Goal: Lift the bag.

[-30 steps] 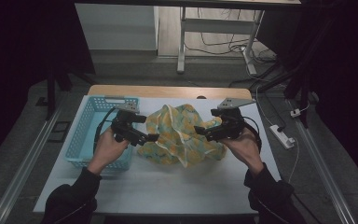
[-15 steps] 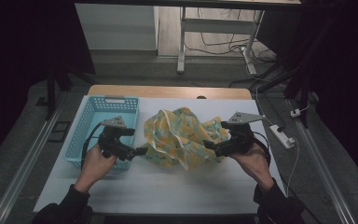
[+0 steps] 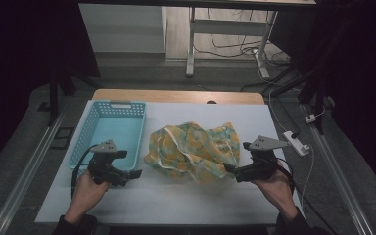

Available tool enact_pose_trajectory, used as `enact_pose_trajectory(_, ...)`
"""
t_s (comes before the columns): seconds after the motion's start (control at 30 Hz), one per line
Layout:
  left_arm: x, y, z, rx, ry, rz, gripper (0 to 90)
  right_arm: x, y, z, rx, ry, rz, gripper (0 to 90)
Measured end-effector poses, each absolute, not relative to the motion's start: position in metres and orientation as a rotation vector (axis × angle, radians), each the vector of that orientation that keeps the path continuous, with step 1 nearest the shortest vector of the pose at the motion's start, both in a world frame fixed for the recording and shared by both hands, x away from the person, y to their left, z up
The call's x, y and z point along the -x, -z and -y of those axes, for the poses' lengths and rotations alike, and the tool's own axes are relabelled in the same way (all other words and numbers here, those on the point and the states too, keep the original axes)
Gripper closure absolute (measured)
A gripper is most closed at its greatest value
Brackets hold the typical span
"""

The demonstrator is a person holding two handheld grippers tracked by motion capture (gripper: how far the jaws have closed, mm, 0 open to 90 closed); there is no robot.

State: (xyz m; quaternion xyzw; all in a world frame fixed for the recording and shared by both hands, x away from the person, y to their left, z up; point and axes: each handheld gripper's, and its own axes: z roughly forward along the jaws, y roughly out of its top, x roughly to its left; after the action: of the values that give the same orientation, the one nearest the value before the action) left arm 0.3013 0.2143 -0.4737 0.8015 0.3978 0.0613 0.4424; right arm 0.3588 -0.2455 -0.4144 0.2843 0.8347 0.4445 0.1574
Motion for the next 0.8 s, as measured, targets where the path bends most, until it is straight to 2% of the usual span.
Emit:
enact_pose_trajectory(0.23,-0.278,0.485,-0.232,-1.964,-0.181,-1.051,0.0,-0.341,0.428,0.265,-0.851,-1.249,-2.387,0.0)
enact_pose_trajectory(0.37,-0.265,0.485,-0.239,-1.926,-0.251,-1.065,0.0,-0.331,0.437,0.278,-0.892,-1.237,-2.389,0.0)
enact_pose_trajectory(0.8,-0.236,0.502,-0.257,-1.919,-0.248,-1.156,0.0,-0.297,0.473,0.316,-1.052,-1.168,-2.35,0.0)
